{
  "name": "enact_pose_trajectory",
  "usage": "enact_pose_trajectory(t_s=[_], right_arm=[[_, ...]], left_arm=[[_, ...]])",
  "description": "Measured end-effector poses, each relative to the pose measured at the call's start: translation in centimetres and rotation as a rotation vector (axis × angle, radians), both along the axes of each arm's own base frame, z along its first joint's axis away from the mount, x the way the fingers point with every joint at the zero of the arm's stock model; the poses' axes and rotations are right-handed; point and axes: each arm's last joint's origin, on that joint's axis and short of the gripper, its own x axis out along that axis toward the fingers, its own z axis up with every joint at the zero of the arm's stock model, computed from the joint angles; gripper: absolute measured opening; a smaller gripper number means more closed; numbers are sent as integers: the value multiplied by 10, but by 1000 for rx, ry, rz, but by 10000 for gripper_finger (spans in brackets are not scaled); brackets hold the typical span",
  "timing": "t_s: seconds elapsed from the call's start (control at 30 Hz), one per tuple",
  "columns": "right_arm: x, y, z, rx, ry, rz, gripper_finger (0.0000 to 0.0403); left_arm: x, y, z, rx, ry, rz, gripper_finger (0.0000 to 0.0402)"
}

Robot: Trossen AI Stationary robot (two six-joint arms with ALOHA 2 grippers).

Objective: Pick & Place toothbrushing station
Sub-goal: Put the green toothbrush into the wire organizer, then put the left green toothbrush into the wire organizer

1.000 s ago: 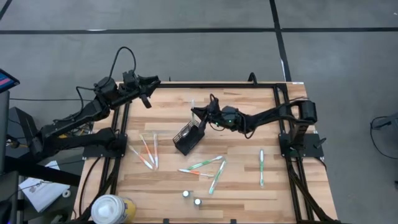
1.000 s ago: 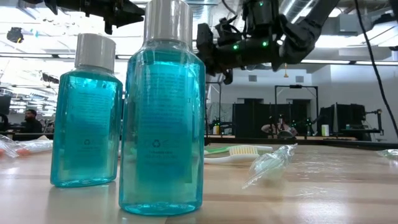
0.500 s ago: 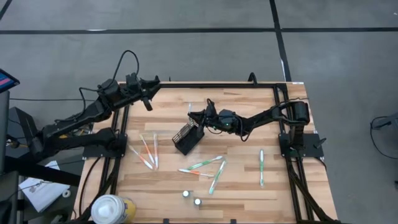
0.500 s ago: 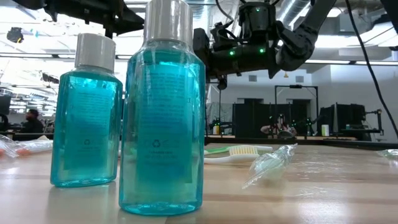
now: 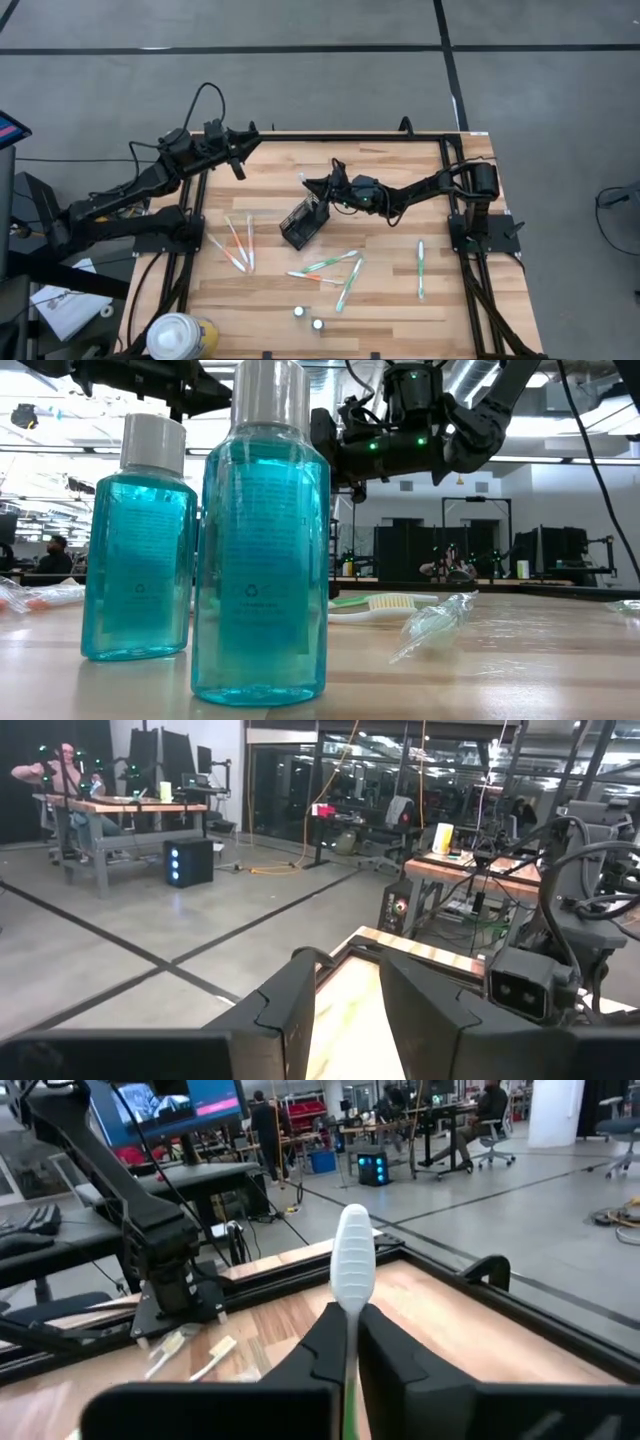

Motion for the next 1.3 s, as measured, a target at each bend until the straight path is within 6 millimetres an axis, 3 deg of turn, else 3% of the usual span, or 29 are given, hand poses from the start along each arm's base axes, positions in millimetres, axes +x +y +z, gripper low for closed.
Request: enact_pose_trajectory(t_s=[0.1,0.37,0.7,0.8,0.9,1.1,1.2,1.3], right_arm=[[-1,0,3,8,-14,1,15],[-7,0,26,-25,-58,-1,88],[-8,0,32,-30,-85,0,102],[-13,1,51,-48,-141,0,102],[-24,2,83,-81,-130,-2,102],[-64,8,155,-36,77,-1,102],[-85,18,171,115,189,5,102],[-98,36,168,227,319,42,102]], left_arm=[[0,0,0,1,-1,-9,112],[0,-1,0,1,0,-20,112],[0,-1,0,-11,-8,-33,112],[1,-2,0,-47,-26,-71,112],[3,-5,0,-64,-30,-129,112],[7,-12,-1,-149,-57,-192,112],[11,-20,0,-206,-77,-237,112],[14,-27,0,-224,-80,-270,112]])
